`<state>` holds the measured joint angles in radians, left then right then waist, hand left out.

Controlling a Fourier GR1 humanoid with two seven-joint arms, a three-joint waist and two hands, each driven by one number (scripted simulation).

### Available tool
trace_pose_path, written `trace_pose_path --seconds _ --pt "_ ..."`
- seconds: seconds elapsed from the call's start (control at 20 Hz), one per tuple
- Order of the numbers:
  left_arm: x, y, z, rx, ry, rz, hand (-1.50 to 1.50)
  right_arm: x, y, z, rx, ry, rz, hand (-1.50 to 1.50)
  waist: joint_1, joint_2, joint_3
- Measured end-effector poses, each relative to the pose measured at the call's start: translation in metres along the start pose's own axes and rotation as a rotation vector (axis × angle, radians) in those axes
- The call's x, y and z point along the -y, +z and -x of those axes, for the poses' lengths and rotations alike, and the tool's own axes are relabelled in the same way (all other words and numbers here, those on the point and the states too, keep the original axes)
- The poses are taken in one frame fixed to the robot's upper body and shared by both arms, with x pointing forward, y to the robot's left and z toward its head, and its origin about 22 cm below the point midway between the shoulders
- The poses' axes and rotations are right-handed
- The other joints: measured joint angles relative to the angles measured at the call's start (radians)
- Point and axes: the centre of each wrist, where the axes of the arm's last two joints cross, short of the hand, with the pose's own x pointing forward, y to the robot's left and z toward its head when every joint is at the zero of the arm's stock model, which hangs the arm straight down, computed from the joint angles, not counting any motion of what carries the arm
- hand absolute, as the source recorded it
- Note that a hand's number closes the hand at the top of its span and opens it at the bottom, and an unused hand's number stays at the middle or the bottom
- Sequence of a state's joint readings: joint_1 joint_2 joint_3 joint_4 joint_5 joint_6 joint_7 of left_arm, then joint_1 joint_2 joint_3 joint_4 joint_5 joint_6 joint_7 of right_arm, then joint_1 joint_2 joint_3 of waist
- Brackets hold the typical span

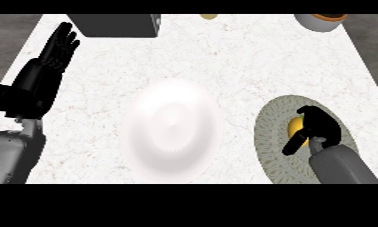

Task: Pick the lemon from the placemat and place it in the plate

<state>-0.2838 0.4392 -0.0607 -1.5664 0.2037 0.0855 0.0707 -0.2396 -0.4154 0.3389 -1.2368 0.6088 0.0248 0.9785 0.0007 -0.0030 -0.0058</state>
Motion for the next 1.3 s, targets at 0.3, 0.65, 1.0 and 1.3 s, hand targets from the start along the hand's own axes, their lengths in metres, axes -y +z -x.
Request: trace_pose_path --seconds 0.3,0.65,1.0,1.3 --pt "0.001 0.008 0.001 0.004 0.001 0.007 0.00 0.003 -0.005 -0.002 0.041 0.026 0.190 1.50 0.003 -0.001 0.001" --pt "-0.004 0.003 0.000 -0.005 -0.001 -0.004 0.00 0.015 -0.008 0.036 0.355 0.157 0.316 1.50 -0.008 0.000 0.006" --pt "0.000 0.005 0.002 -0.014 -0.002 -0.011 0.00 0.049 -0.001 0.077 0.712 0.165 0.366 1.50 -0.017 -0.001 0.006" --pt "-0.003 0.010 0.006 -0.011 0.000 -0.018 0.00 0.063 0.038 0.076 1.005 0.004 0.379 1.50 -0.024 -0.004 0.005"
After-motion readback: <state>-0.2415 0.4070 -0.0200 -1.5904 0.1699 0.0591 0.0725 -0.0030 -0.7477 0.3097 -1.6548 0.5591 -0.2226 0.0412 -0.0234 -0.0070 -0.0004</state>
